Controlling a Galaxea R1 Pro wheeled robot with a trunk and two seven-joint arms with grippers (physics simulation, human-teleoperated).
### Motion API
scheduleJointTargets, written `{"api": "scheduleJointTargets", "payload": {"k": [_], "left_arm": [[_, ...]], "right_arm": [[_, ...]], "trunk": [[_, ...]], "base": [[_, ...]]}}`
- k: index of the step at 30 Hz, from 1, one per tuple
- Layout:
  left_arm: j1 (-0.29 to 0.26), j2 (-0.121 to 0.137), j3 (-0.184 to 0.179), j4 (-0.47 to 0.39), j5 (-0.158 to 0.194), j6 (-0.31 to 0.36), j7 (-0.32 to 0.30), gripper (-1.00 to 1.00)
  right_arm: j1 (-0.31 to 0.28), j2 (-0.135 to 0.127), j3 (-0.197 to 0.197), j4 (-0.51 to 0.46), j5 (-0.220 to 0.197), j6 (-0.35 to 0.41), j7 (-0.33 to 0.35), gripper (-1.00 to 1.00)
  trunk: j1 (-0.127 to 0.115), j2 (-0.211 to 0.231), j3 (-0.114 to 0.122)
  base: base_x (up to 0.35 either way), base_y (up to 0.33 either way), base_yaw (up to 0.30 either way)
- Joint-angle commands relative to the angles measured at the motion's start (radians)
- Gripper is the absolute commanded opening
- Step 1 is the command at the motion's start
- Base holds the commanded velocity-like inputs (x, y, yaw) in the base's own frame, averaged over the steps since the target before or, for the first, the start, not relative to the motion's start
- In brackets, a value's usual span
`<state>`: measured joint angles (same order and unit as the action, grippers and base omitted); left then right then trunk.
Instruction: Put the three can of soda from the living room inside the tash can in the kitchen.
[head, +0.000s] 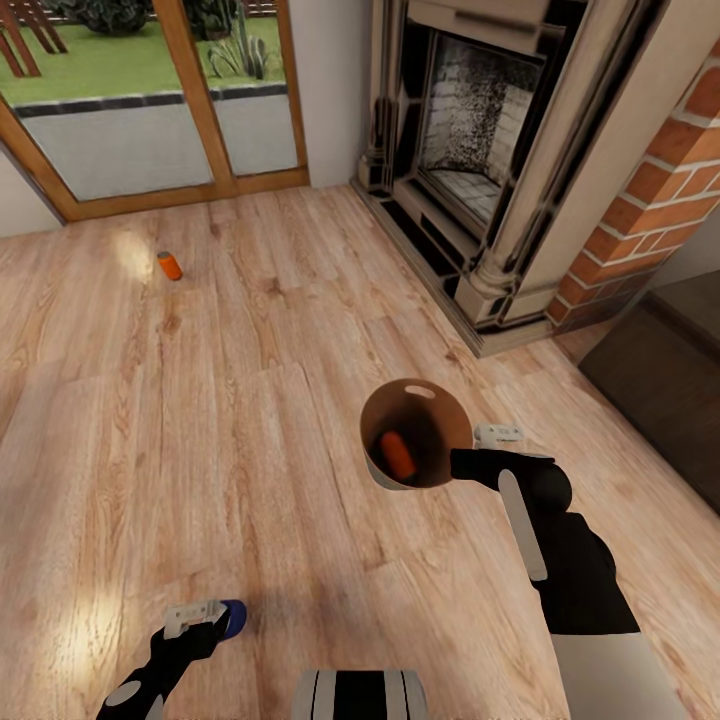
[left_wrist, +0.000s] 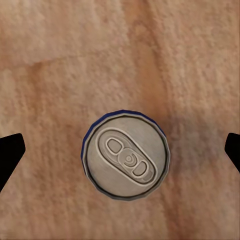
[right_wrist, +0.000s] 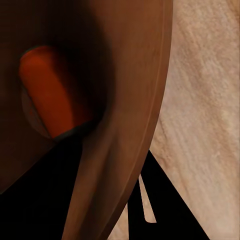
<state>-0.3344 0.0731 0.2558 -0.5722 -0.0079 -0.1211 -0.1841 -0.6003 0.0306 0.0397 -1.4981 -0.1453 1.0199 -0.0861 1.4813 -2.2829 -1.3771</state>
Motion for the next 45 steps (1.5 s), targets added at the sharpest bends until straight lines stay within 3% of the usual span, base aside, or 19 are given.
{"api": "scheduleJointTargets", "payload": {"k": [1,45], "left_arm": [[0.000,0.000,0.000,0.000,0.000,0.000,0.000,1.00],[0.000,0.000,0.000,0.000,0.000,0.000,0.000,1.00]], "right_arm": [[-0.001,0.000,0.001,0.000,-0.018,-0.001,0.000,-1.00],[0.000,0.000,0.001,-0.001,-0.019,-0.001,0.000,-1.00]], "trunk": [[0.000,0.000,-0.001],[0.000,0.000,-0.040]], "base": [[0.000,0.000,0.000],[0.000,0.000,0.000]]}}
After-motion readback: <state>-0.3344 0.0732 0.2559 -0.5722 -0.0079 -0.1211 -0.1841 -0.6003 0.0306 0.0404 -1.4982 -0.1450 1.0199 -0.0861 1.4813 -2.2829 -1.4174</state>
